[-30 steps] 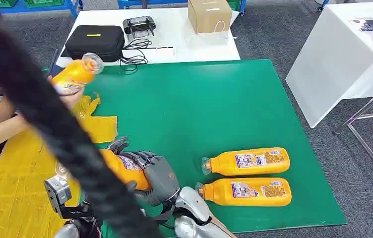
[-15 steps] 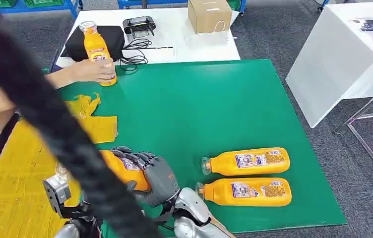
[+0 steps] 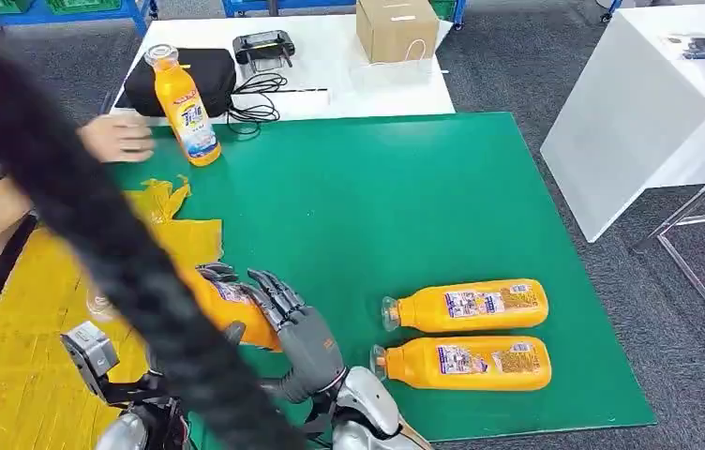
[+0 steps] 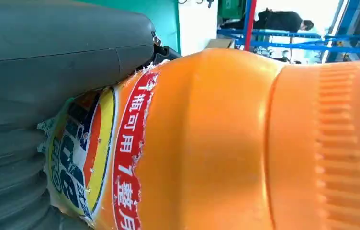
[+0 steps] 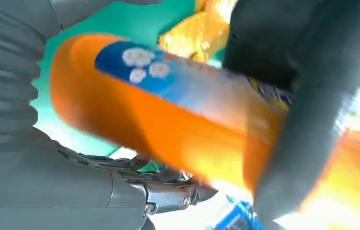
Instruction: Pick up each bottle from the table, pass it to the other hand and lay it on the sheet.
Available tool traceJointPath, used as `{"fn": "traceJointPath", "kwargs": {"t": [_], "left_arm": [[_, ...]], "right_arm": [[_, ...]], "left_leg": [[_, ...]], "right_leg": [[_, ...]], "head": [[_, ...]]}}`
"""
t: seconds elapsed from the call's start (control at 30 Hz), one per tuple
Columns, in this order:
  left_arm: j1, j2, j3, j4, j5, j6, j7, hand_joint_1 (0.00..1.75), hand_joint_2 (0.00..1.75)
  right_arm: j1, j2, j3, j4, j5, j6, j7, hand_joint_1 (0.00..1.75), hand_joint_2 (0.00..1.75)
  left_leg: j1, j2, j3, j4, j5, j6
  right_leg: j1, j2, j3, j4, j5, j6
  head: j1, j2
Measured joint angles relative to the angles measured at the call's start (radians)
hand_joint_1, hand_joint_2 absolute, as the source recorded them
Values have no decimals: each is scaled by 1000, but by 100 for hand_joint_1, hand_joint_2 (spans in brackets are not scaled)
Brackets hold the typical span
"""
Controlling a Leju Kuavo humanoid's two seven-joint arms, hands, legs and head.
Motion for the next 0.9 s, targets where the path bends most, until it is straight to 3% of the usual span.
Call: {"fn": "traceJointPath", "kwargs": {"t": [0.27,0.4,0.47,0.63,0.73,0.9], "left_arm": [[-6,0,60,0,-49,90,-14,175,175],[-20,8,96,3,-423,332,-19,175,175],[-31,18,110,15,-690,450,27,175,175],[-35,45,128,48,-1193,550,179,175,175],[-46,72,129,94,-1506,485,340,175,175],[-118,135,133,281,-1748,428,532,175,175]], "right_arm": [[35,-18,-41,-98,-11,-16,0,0,175],[57,-28,-65,-161,-14,-21,-1,0,175],[73,-38,-81,-213,10,-21,8,0,175],[99,-70,-116,-337,146,6,73,0,175],[109,-91,-151,-413,196,41,115,0,175],[115,-121,-215,-492,217,80,143,0,175]], "left_leg": [[0,0,0,0,0,0],[0,0,0,0,0,0],[0,0,0,0,0,0],[0,0,0,0,0,0],[0,0,0,0,0,0],[0,0,0,0,0,0]], "right_leg": [[0,0,0,0,0,0],[0,0,0,0,0,0],[0,0,0,0,0,0],[0,0,0,0,0,0],[0,0,0,0,0,0],[0,0,0,0,1,0]], "head": [[0,0],[0,0],[0,0],[0,0],[0,0],[0,0]]}}
